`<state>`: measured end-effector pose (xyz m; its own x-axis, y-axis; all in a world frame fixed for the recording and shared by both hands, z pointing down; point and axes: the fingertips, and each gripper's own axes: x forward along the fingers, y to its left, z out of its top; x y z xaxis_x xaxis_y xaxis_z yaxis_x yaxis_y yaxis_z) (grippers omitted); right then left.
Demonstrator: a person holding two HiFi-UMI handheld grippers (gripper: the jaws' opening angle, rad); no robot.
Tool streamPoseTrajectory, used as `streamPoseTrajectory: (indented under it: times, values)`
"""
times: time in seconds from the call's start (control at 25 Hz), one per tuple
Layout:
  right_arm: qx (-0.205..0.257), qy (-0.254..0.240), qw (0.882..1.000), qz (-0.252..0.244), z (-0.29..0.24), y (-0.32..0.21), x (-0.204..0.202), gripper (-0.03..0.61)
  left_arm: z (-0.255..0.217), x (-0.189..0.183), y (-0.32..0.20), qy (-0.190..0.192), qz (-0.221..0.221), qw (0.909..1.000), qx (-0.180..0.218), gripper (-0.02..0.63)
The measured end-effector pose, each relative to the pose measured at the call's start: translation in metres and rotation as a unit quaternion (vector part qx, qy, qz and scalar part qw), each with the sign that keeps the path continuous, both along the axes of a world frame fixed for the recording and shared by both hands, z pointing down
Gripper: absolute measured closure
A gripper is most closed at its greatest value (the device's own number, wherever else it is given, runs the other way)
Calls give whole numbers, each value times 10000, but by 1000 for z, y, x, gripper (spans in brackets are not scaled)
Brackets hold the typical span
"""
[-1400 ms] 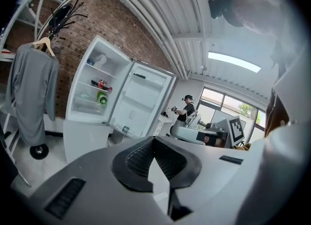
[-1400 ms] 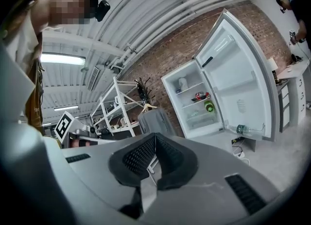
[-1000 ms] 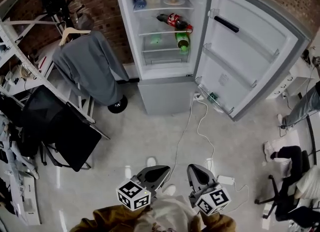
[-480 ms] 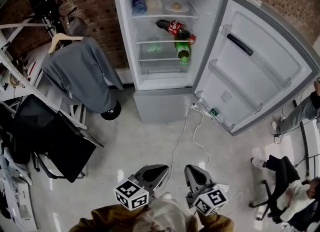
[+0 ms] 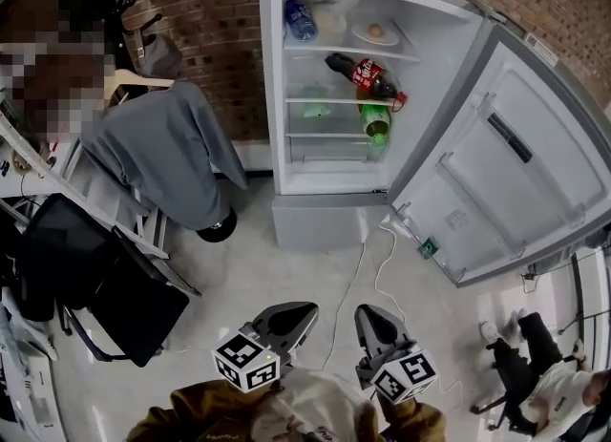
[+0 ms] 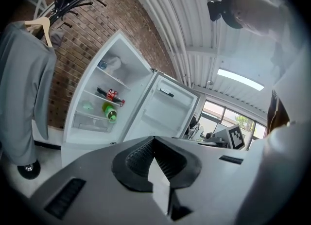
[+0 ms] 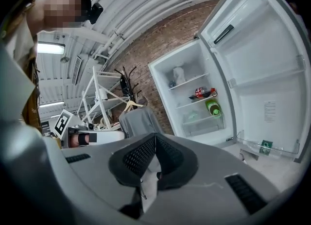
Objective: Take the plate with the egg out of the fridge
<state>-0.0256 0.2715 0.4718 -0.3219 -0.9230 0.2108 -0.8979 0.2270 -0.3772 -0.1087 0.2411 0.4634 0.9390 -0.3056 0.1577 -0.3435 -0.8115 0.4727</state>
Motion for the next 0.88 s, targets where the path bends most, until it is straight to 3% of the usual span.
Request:
streamPoseTrajectory:
  times: [0.56,0.88]
  values:
    - [-266,205,9993,166,9,-44,-27,571,15,-37,-48,164,81,9994,-300,606]
    - [-299,336,9990,10,6,-57,-24,571,23,-29,-62,242,3,9985,-492,606]
